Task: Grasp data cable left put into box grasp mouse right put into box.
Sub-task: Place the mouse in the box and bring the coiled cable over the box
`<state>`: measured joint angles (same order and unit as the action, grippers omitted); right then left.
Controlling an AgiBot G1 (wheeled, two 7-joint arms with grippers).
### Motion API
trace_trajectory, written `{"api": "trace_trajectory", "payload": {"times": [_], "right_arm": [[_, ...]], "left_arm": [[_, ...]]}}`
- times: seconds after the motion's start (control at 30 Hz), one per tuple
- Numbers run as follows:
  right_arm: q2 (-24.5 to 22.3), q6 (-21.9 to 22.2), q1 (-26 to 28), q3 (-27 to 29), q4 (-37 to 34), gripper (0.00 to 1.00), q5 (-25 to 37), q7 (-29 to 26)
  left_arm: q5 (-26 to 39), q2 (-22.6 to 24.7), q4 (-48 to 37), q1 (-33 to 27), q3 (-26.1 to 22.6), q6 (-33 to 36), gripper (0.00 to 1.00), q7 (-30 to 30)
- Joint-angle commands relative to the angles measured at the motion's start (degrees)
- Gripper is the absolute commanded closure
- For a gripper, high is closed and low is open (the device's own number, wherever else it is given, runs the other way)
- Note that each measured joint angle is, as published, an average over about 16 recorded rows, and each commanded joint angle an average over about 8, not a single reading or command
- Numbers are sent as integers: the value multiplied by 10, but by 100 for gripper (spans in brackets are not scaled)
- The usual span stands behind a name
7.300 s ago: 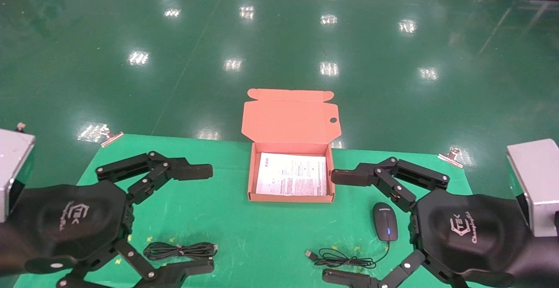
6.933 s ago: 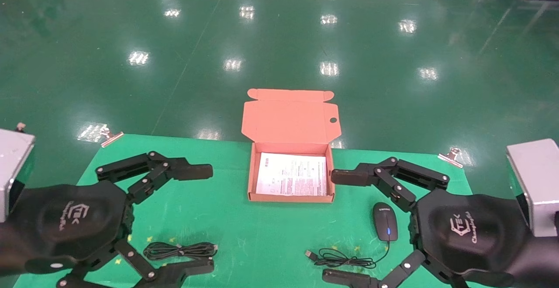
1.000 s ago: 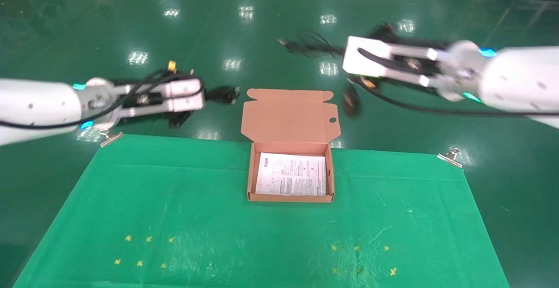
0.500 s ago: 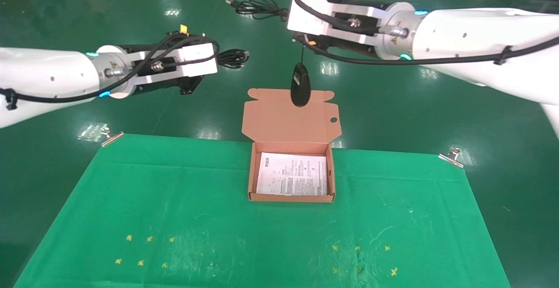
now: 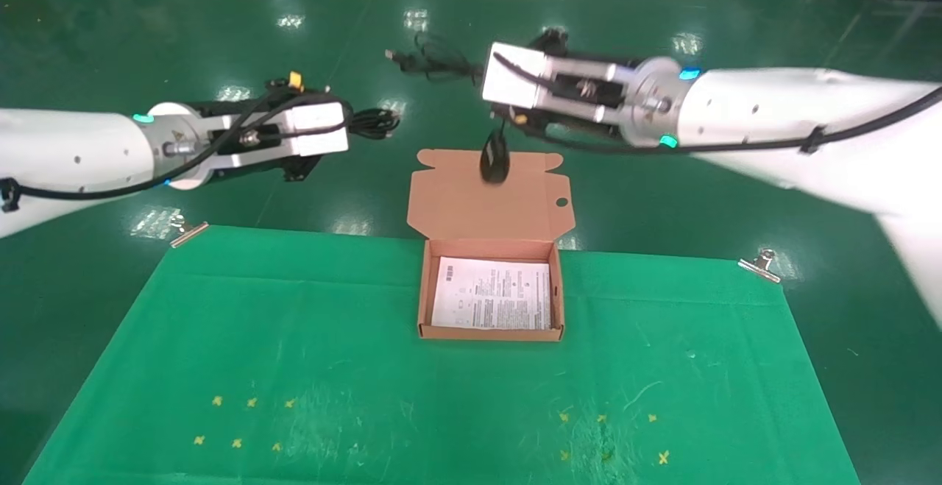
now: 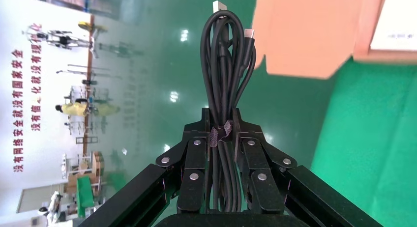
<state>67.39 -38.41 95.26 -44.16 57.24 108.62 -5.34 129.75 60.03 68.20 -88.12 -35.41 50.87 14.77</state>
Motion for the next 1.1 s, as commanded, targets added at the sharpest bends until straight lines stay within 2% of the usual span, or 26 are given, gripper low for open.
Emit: {"api": "trace_trajectory", "payload": {"times": [0.03,0.37,0.7,1.1], "right_arm": [[3,-1,-6,-3,-8,100,-1,1],[21,1,-47,-12,-38,100,-22,20],[58,9,-73,-17,-103,100,-46,51],[92,28,-96,1,-177,100,-120,104]], "left_arm": [[6,-3,-2,4,-2,1,100,0],[57,-12,-3,23,-14,18,100,23],[91,-28,8,39,-22,50,100,46],[103,-35,24,44,-24,72,100,61]]}}
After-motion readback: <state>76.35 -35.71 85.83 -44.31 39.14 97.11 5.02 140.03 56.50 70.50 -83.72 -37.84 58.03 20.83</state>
